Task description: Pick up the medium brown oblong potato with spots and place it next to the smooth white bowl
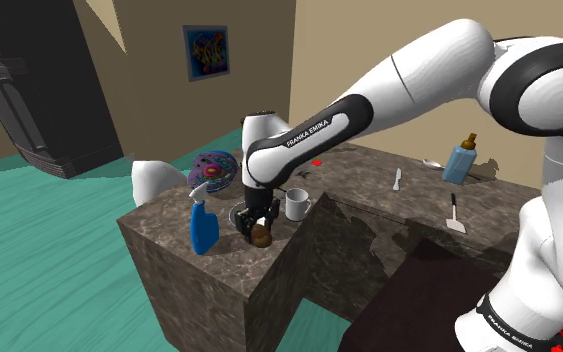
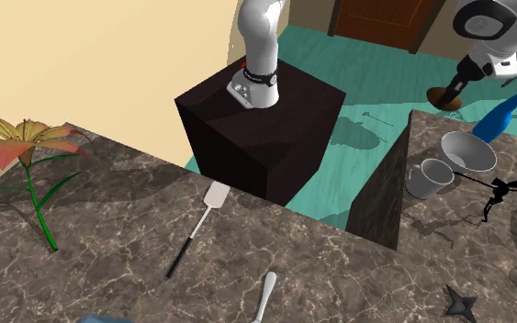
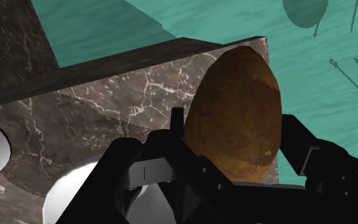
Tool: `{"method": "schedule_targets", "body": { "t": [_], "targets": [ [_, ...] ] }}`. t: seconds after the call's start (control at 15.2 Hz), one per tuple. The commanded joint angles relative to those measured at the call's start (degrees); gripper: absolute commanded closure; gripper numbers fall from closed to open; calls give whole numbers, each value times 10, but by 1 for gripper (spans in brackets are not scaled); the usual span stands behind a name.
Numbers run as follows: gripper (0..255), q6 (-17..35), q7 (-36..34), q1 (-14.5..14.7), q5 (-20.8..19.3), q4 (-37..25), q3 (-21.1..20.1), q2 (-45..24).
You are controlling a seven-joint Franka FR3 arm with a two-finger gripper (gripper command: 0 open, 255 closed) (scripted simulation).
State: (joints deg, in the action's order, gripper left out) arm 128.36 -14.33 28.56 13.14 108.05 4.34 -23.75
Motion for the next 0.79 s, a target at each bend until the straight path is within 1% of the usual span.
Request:
{"method": "schedule_targets", "body": {
  "t": [0.0, 0.73],
  "targets": [
    [255, 12, 3, 0, 3, 1, -1, -10],
    [255, 73, 19, -4, 17, 6, -9, -68]
  ]
}}
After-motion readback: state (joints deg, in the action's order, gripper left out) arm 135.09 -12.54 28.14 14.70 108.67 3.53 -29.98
